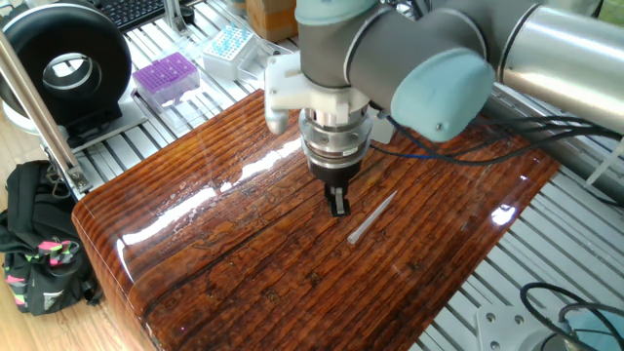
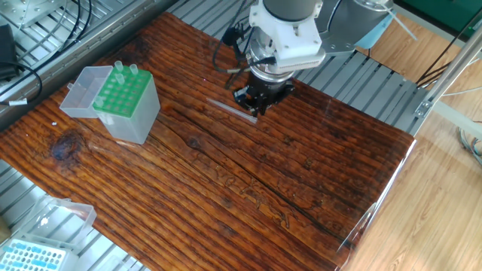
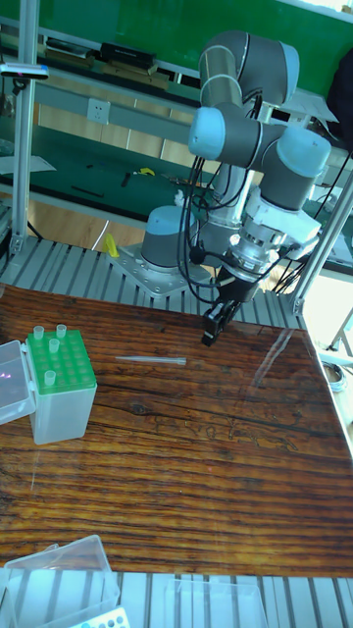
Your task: Insert a large pipette tip into the holder for large pipette tips
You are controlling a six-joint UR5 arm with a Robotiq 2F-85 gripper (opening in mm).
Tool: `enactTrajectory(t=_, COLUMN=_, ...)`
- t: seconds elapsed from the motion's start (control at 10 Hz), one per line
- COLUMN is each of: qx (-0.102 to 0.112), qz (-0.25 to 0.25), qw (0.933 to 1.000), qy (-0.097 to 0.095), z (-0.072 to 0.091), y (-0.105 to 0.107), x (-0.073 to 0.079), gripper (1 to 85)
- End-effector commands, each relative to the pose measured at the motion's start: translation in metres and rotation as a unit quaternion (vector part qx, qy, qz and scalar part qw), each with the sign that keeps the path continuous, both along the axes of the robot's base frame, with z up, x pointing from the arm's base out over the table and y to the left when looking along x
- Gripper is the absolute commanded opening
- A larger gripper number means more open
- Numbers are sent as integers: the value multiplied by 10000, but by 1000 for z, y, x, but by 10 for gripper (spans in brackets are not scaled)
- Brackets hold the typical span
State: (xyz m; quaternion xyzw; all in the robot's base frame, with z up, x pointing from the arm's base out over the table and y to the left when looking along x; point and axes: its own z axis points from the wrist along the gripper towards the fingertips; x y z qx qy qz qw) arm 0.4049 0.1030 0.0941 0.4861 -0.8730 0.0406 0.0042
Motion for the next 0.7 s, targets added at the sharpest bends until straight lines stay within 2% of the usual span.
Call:
enactTrajectory(t=0.0, qx=218, qz=357, qw=9991, qy=-81, z=2, y=10, x=3, gripper=163)
enactTrajectory(t=0.1, qx=427, qz=460, qw=9977, qy=-247, z=0, y=12, x=12, gripper=143)
enactTrajectory(t=0.3, qx=814, qz=838, qw=9926, qy=-337, z=-3, y=15, x=15, gripper=150)
enactTrajectory(t=0.4, qx=801, qz=945, qw=9918, qy=-307, z=0, y=6, x=11, gripper=153)
enactTrajectory(t=0.5, qx=653, qz=949, qw=9930, qy=-246, z=6, y=-10, x=7, gripper=150)
enactTrajectory(t=0.6, qx=588, qz=943, qw=9936, qy=-209, z=10, y=-17, x=4, gripper=150)
